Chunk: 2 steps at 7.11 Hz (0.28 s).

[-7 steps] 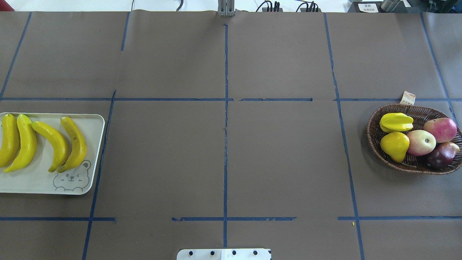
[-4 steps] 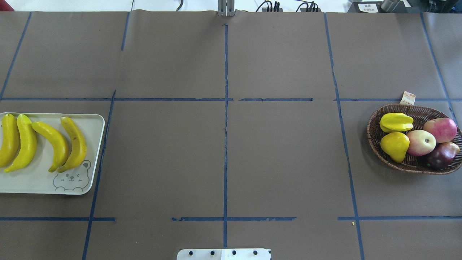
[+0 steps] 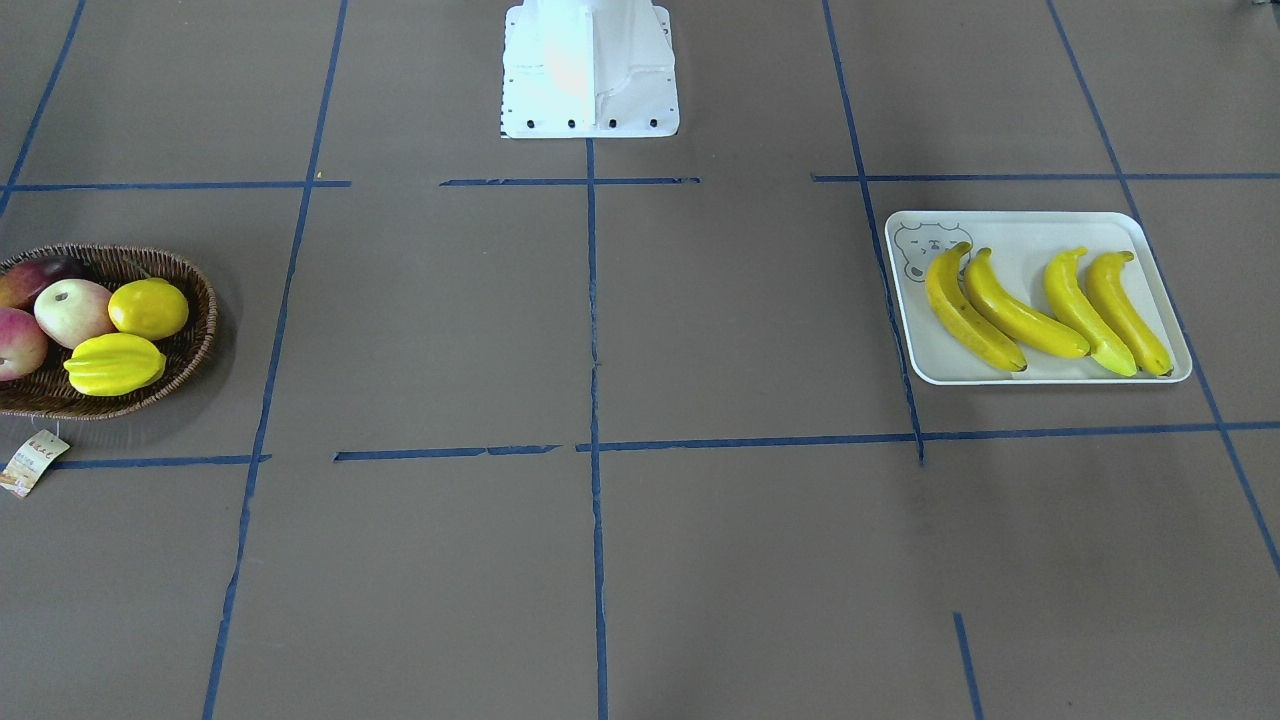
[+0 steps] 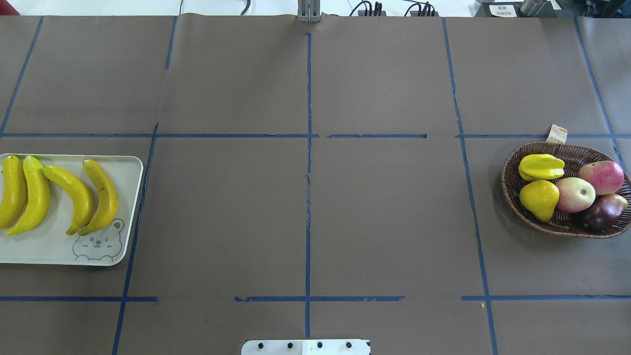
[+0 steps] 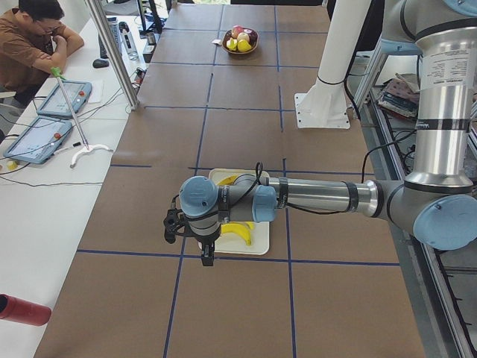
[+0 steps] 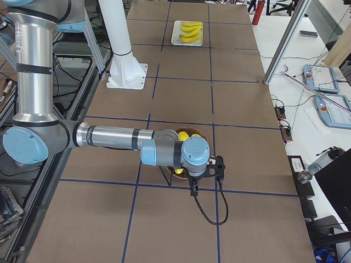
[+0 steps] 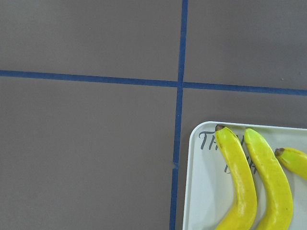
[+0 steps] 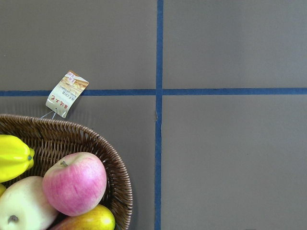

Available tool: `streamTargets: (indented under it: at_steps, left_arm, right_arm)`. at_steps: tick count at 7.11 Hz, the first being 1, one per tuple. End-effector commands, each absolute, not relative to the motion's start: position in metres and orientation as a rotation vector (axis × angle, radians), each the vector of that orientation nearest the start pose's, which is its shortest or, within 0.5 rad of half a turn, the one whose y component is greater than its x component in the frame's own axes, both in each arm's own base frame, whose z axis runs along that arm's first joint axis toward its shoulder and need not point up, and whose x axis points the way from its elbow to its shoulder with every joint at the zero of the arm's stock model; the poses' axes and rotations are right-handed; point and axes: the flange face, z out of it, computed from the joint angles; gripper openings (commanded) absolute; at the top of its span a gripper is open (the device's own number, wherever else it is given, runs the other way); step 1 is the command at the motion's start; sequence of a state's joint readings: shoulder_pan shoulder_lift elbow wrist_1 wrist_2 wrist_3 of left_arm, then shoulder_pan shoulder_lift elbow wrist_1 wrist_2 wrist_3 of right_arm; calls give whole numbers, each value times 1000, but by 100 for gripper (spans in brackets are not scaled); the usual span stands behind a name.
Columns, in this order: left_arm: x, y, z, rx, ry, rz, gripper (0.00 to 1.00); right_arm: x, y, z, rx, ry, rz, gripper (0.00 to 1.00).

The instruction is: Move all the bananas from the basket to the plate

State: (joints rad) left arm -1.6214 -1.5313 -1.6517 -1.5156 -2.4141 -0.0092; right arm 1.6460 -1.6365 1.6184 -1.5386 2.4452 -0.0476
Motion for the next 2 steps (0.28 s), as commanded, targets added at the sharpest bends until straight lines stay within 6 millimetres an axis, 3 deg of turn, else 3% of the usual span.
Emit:
streamTargets:
  at_steps: [1,2]
  left_arm:
    - [-83,-471,639,4,841,-62,100]
    - [-83,-471,637,5,841,-63,100]
  right_arm:
    - [92,-460,655,69,-872,18,100]
    - [92,-460,655,72,-872,17,100]
